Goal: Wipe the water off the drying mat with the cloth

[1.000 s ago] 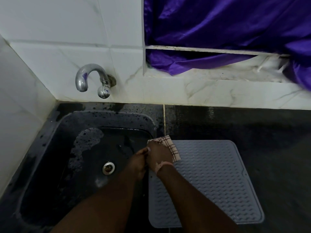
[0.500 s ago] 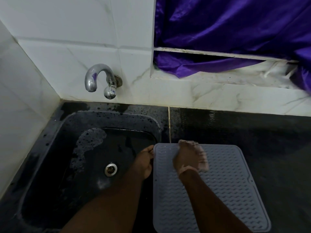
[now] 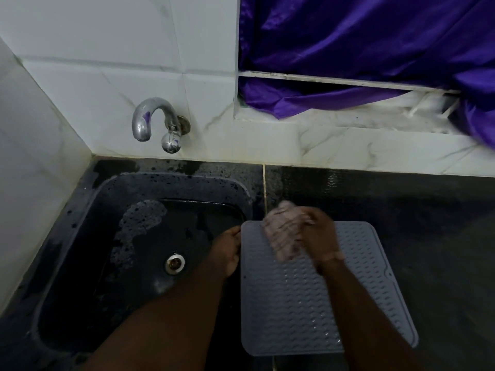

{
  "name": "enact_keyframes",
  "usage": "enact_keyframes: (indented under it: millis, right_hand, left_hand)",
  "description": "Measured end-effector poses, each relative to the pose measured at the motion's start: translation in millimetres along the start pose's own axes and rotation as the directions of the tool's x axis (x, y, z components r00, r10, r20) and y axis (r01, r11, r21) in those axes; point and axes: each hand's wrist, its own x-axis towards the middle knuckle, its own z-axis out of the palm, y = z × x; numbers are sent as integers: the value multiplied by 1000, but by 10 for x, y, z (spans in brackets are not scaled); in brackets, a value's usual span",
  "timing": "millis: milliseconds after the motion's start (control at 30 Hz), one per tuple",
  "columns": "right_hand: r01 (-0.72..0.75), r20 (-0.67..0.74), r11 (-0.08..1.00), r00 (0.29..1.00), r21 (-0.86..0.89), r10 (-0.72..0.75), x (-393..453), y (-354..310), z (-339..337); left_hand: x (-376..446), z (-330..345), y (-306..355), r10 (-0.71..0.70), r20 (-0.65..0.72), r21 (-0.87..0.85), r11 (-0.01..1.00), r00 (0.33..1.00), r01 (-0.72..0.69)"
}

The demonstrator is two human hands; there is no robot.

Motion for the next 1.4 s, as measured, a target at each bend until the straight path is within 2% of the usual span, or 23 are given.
enact_keyframes:
  millis: [67, 133, 200, 267, 367, 467, 533, 600, 667, 733, 800, 867, 900, 967, 1033, 1067, 1133, 1200, 1300, 1400]
  right_hand:
    - [-70, -168, 996, 984, -61, 59, 93, 248, -532]
    - [-181, -342, 960, 934, -213, 100, 163, 443, -888]
    - [-254, -397, 906, 912, -337, 108, 223, 579, -945]
    - [-245, -351, 847, 933, -472, 74, 217, 656, -714]
    - [-167, -200, 700, 979, -694, 35, 0, 667, -158]
    - [17, -2, 614, 1000, -789, -30, -242, 528, 406]
    - [191, 171, 619, 981, -762, -93, -436, 315, 756]
    - [305, 324, 716, 939, -628, -116, -533, 179, 975]
    - [232, 426, 900, 903, -368, -58, -510, 93, 969]
    - [114, 481, 993, 873, -40, -81, -417, 30, 730]
    - [53, 373, 991, 923, 123, -96, -257, 61, 330]
    - [59, 141, 996, 988, 61, -67, -119, 89, -155]
    - [70, 16, 998, 997, 0, -70, -50, 138, -415]
    - [28, -169, 998, 985, -63, -39, 57, 322, -838]
    - [-114, -338, 968, 941, -223, 33, 134, 589, -1054]
    - [-183, -363, 929, 930, -323, 57, 158, 763, -1057]
    - [-211, -298, 842, 952, -497, 63, 53, 972, -907]
    - [-153, -187, 776, 981, -612, 45, -167, 1068, -612]
    - [61, 13, 692, 997, -719, -74, -565, 908, -75]
    - [283, 254, 661, 957, -695, -143, -916, 522, 408]
  left_hand:
    - [-99, 50, -14, -8, -57, 146, 989, 998, 16]
    - [-203, 65, -81, -14, -123, 232, 972, 992, 43]
    - [-284, 65, -177, -13, -160, 254, 966, 987, 54]
    - [-330, 52, -259, -7, -171, 230, 972, 985, 47]
    - [-302, 38, -361, 2, -176, 180, 983, 984, 30]
    - [-263, 35, -412, -13, -202, 152, 987, 979, 44]
    - [-237, 23, -433, 9, -230, 132, 991, 973, 22]
    - [-222, -3, -441, 3, -266, 69, 997, 964, 15]
    - [-224, -29, -456, 8, -248, 18, 1000, 969, -3]
    - [-251, -30, -466, 21, -196, 35, 999, 980, -15]
    - [-287, -1, -472, 25, -163, 29, 999, 986, -21]
    - [-341, 33, -466, 20, -176, 16, 1000, 984, -18]
    - [-361, 51, -465, 15, -190, 22, 1000, 982, -11]
    - [-421, 65, -493, 12, -215, 49, 999, 977, -1]
    - [-456, 54, -545, 14, -232, 93, 996, 973, 8]
    - [-463, 50, -580, 15, -236, 102, 995, 972, 9]
    - [-501, 32, -653, 11, -258, 99, 995, 966, 15]
    - [-536, 4, -735, 3, -266, 83, 996, 964, 20]
    - [-564, -39, -820, -18, -250, 59, 998, 968, 34]
    - [-612, -15, -816, 22, -193, 49, 999, 981, -13]
